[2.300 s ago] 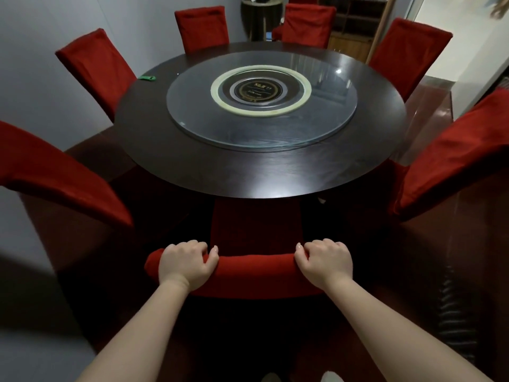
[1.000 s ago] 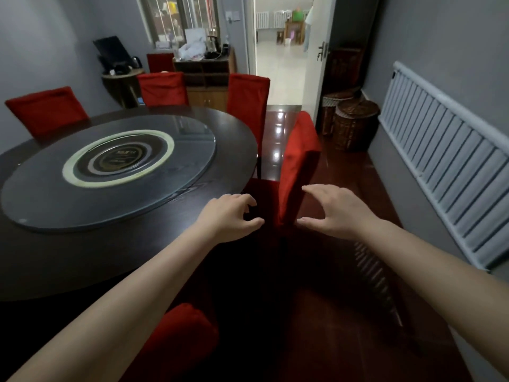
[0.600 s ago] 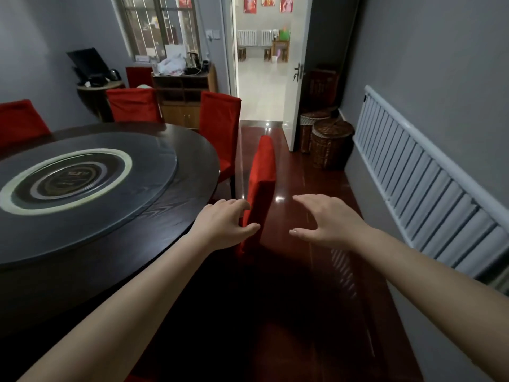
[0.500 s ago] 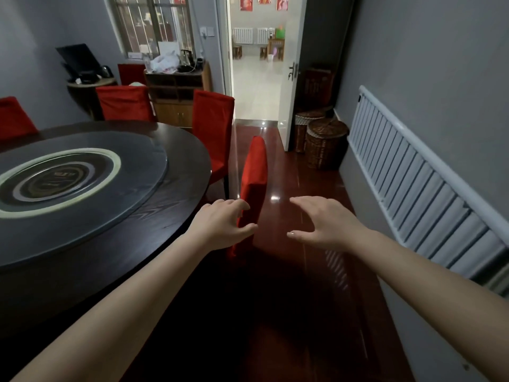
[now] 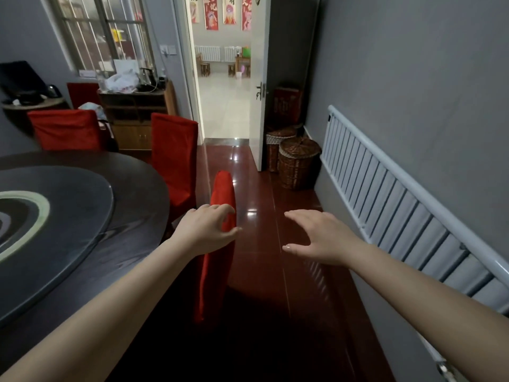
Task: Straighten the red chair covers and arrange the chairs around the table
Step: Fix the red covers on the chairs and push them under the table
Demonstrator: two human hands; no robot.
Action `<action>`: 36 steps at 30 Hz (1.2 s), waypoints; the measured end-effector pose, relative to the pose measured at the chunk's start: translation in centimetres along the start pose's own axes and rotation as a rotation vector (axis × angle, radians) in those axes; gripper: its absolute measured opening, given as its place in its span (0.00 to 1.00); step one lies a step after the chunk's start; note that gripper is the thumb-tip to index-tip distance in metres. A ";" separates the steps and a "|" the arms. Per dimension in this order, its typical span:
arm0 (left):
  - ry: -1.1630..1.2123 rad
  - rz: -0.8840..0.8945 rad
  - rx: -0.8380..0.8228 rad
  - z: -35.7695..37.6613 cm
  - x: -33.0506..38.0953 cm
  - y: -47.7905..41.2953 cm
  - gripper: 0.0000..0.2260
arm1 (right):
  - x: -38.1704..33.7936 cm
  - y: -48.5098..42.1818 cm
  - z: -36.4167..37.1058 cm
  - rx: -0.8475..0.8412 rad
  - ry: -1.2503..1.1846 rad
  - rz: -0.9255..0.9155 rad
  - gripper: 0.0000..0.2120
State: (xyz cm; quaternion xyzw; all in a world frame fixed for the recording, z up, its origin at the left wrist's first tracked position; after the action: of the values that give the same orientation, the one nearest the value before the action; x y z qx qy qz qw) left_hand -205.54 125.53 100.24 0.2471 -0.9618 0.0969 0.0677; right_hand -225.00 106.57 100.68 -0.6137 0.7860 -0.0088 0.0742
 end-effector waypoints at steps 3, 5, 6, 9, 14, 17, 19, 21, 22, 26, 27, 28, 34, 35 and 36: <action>-0.023 0.029 -0.011 0.1 -1.4 -5.6 0.25 | 2.9 -4.0 -0.5 0.023 0.010 0.052 0.39; -0.037 0.041 -0.019 0.3 -2.1 -8.8 0.25 | 4.4 -6.0 -0.4 0.028 -0.008 0.080 0.39; -0.039 0.045 -0.025 0.4 -2.3 -10.2 0.24 | 5.0 -6.8 -0.3 0.020 -0.015 0.085 0.39; -0.037 0.067 -0.032 1.6 -3.0 -13.7 0.24 | 6.9 -9.4 0.6 -0.005 -0.010 0.085 0.39; -0.017 0.035 -0.040 3.7 -4.7 -18.7 0.25 | 10.0 -14.7 2.1 -0.035 -0.039 0.068 0.39; 0.000 -0.017 -0.047 5.0 -6.2 -21.2 0.25 | 11.9 -18.9 2.8 -0.042 -0.050 0.012 0.39; -0.003 -0.060 -0.044 5.8 -7.2 -22.8 0.25 | 13.1 -22.1 3.2 -0.047 -0.056 -0.040 0.39; -0.006 -0.123 -0.025 6.0 -8.5 -24.5 0.24 | 14.2 -25.6 3.5 -0.062 -0.059 -0.100 0.39; -0.006 -0.163 -0.015 6.0 -9.2 -25.3 0.24 | 14.7 -27.4 3.6 -0.072 -0.061 -0.134 0.39; 0.007 -0.351 -0.004 5.8 -11.6 -27.3 0.26 | 16.1 -34.5 3.6 -0.105 -0.067 -0.286 0.38; 0.018 -0.400 0.004 5.8 -12.2 -27.4 0.26 | 16.2 -36.2 3.8 -0.122 -0.073 -0.326 0.39; 0.031 -0.453 0.013 5.9 -12.8 -27.4 0.26 | 16.2 -37.8 4.1 -0.144 -0.083 -0.369 0.39; 0.030 -0.776 0.022 6.2 -17.0 -22.7 0.26 | 12.1 -46.1 8.1 -0.270 -0.190 -0.634 0.39; 0.021 -0.833 0.012 6.4 -17.8 -21.4 0.26 | 11.0 -47.4 8.9 -0.290 -0.205 -0.677 0.39; 0.015 -0.894 0.000 6.6 -18.6 -20.2 0.26 | 9.9 -48.7 9.6 -0.303 -0.211 -0.723 0.38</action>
State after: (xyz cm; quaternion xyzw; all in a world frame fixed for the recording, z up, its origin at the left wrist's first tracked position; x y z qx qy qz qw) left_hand -180.00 115.31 93.64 0.6380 -0.7598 0.0600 0.1100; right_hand -179.21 85.75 95.28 -0.8520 0.5001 0.1449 0.0553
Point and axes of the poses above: each hand's wrist, its own y-axis away from the middle knuckle, its own z-axis out of the palm, x = y × z, the point moved 2 cm from there along -y, towards the middle knuckle, and after that the axes turned 1 degree about z, right-handed, at the moved point
